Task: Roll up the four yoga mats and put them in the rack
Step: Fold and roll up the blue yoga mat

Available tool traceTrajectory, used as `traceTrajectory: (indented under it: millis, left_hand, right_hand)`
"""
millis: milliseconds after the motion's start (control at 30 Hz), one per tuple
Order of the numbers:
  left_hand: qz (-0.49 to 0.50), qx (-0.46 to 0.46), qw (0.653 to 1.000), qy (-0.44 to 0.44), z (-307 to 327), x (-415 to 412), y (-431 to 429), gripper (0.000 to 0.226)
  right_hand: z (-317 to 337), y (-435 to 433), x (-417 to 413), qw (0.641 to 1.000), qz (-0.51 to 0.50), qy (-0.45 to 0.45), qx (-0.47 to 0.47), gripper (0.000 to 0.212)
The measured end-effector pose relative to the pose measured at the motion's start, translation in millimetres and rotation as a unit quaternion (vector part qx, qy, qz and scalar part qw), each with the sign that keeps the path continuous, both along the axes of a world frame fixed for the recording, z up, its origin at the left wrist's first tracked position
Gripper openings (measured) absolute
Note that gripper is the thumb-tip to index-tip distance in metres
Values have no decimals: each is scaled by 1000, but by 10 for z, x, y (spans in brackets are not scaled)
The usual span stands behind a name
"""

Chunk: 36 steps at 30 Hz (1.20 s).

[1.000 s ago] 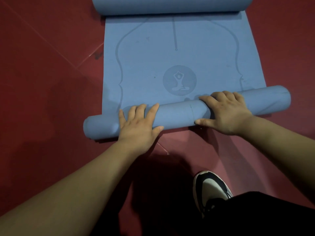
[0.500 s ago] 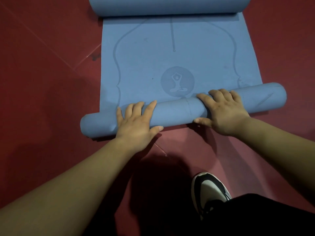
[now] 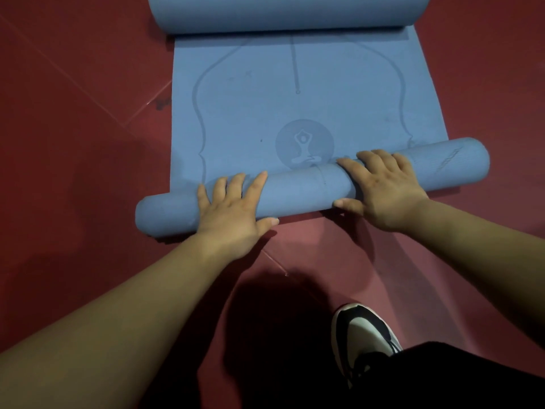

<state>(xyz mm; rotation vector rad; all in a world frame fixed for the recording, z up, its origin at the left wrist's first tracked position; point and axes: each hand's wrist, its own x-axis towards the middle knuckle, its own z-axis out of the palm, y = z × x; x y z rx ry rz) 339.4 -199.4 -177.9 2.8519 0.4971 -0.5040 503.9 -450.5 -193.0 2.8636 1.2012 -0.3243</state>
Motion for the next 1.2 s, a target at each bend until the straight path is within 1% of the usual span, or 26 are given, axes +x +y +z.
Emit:
traceTrajectory:
  millis: [133, 267, 400, 600, 767, 867, 967, 1067, 1200]
  left_hand:
    - [7, 9, 1000, -4, -27, -64, -38, 92]
    - [-1, 12, 1000, 5, -62, -6, 39, 92]
    - [-4, 22, 1000, -13, -62, 89, 84, 94]
    - [-11, 42, 999, -6, -72, 219, 168, 105]
    - [-28, 83, 996, -33, -94, 232, 158, 92]
    - [-54, 111, 992, -41, -126, 175, 146, 87]
    - [-55, 109, 991, -52, -135, 126, 127, 85]
    - [-52, 93, 994, -32, -65, 65, 57, 85]
    - [-61, 62, 996, 20, 12, -298, -157, 90]
  right_hand:
    - [68, 53, 122, 1000, 1, 20, -22, 96]
    - [12, 25, 17, 1000, -5, -2, -6, 95]
    - [-60, 9, -11, 1000, -6, -26, 9, 89]
    - [39, 81, 136, 1000, 6, -12, 0, 90]
    - [62, 101, 151, 1000, 9, -9, -5, 98]
    - [16, 60, 112, 999, 14, -29, 15, 91]
    - [6, 36, 116, 999, 25, -31, 24, 85]
    - [88, -18, 141, 999, 40, -12, 3, 87]
    - [199, -241, -91, 997, 60, 48, -25, 88]
